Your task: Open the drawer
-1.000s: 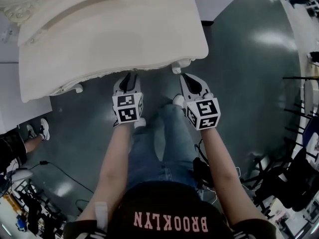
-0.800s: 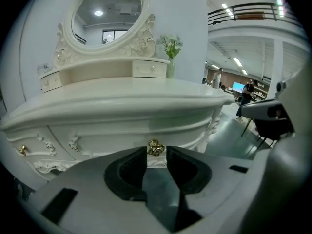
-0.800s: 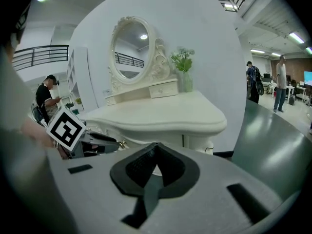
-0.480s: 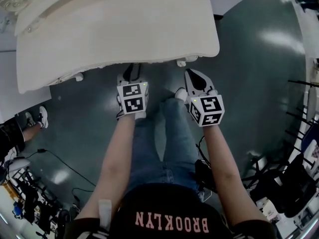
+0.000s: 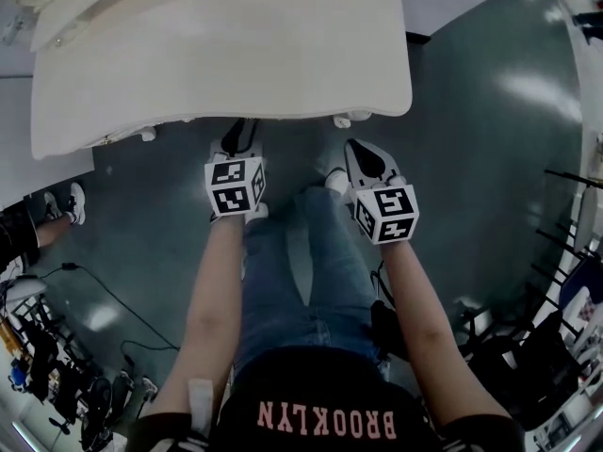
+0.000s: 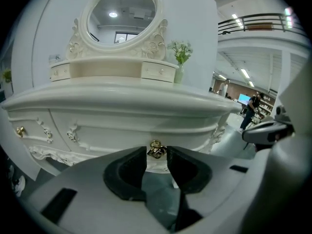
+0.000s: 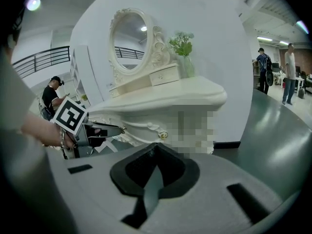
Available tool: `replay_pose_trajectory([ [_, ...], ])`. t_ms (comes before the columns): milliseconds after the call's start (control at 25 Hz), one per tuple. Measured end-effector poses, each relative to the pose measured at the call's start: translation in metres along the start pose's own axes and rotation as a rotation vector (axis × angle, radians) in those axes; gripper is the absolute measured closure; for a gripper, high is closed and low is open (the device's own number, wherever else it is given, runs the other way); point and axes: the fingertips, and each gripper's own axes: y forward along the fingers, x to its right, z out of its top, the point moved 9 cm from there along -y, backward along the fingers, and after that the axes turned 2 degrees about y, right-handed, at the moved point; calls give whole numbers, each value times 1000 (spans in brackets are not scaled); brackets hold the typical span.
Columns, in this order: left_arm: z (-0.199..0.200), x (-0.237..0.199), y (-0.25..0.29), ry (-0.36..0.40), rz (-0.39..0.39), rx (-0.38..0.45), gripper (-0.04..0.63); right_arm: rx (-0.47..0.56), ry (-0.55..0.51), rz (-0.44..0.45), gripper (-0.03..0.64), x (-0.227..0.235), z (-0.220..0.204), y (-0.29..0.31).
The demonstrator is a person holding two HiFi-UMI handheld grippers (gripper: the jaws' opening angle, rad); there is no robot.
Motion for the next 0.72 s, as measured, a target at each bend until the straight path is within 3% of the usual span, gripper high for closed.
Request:
replay_pose_trajectory([
  [40, 0, 1, 0, -2, -15, -4, 470, -7, 1, 7, 620, 4, 0, 0],
  [80, 0, 2, 1, 0, -29, -12, 396, -14, 2, 14, 620, 7, 0, 0],
  [120, -1, 3, 2, 7, -35, -19, 383, -20, -1, 22, 620, 11, 0, 1],
  [480, -3, 5, 17, 49, 37, -17, 383, -25, -21, 18, 620, 26, -9, -1],
  [520, -4, 3, 17, 61, 55, -14, 451, -22, -14, 8, 620, 25, -12, -1],
  [720, -7, 2, 17, 96, 57, -5, 463, 5, 24, -52, 620, 14, -28, -12],
])
